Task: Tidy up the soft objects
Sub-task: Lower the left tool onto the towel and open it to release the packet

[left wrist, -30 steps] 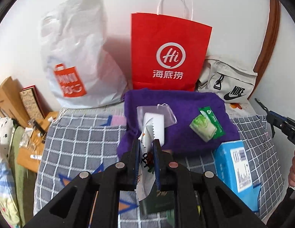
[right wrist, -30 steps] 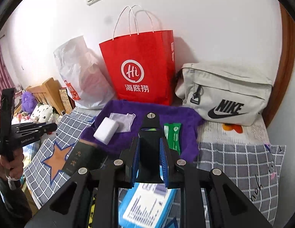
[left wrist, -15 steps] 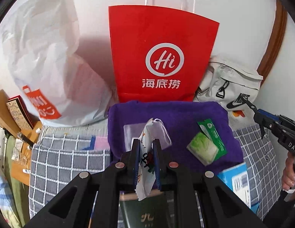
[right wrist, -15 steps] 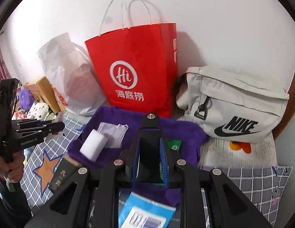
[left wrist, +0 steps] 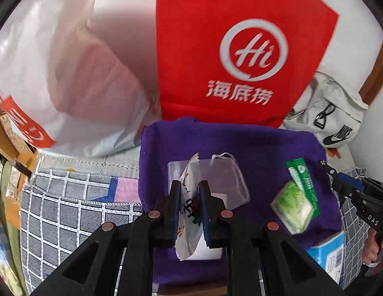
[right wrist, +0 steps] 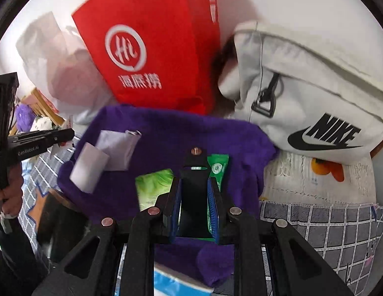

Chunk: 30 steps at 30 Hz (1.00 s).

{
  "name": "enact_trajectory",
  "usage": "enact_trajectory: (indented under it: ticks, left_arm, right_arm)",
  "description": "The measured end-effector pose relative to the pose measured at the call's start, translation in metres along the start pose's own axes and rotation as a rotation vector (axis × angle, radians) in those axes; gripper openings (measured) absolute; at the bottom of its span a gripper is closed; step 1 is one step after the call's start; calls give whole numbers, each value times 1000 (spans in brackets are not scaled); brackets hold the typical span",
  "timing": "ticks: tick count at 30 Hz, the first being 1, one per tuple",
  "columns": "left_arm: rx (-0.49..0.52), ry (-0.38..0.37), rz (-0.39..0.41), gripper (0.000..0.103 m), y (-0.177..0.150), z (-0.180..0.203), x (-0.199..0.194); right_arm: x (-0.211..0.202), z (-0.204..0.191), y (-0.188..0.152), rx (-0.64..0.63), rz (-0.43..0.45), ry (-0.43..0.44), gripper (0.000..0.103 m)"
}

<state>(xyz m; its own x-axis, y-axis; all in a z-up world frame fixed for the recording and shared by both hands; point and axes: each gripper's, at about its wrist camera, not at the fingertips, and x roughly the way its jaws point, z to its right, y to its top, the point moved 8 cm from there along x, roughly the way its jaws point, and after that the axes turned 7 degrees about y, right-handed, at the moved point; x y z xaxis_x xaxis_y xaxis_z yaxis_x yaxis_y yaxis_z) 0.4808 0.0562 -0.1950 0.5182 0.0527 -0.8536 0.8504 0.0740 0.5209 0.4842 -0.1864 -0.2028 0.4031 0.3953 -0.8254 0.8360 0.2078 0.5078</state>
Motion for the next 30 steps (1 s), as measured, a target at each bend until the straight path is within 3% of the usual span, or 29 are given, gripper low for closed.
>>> enact_trajectory:
  ticks: [6,11,17,24,27,29,30]
  left_arm:
    - [-37,3,-47,15,-2,-16,23]
    - [-77,-64,-41,17,1,-15,27]
    - [-62,-82,-39,18,3,-7,33]
    - [-72,-156,-33,19,5,5,43]
    - [-68,-166,-30,26,5,10,43]
    - [-69,-163,-41,42,5,13,45]
    - [-72,-165,-40,44,5,14,45]
  right_arm:
    - [23,14,-8,21,-51,-11,21]
    - [32,15,-11,26,-66,-6,21]
    - [41,12,-13,19,-75,6,21]
    - [52,14,-15,42,-91,25,21]
    - [52,13,-15,38,-90,26,22]
    - [49,13,-16,42,-93,35,26]
    - [49,12,-16,42,-92,41,32]
